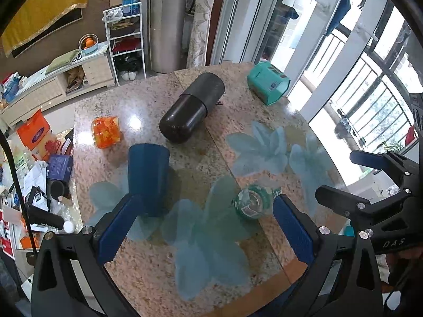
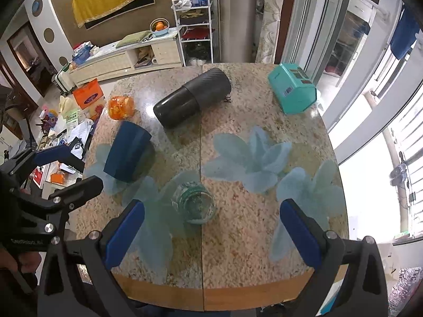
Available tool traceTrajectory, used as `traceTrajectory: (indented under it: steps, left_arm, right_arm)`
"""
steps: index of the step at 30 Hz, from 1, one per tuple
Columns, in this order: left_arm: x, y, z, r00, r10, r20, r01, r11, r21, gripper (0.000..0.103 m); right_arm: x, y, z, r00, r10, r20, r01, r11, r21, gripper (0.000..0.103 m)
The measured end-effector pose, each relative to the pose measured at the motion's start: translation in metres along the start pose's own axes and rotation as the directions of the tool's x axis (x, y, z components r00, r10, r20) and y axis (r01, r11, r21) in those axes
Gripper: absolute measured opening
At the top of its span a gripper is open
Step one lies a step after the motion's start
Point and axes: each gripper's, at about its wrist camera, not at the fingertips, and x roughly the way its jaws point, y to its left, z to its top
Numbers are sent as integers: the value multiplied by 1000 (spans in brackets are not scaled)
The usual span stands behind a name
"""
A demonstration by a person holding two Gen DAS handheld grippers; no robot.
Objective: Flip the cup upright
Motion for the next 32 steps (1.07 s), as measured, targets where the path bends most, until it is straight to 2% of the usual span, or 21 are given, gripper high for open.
traceTrajectory:
  steps: [24, 32]
  left_arm:
    - [-11, 1, 0, 1000, -9, 19, 9, 1000, -7, 103]
    - [-16, 2, -5, 1000, 5, 29, -5, 1000, -1, 103]
  right_arm:
    - [-9, 4, 1, 1000, -11, 16, 11, 1000, 7, 103]
    - [-10, 6, -2, 1000, 8, 13, -8, 1000, 23, 103]
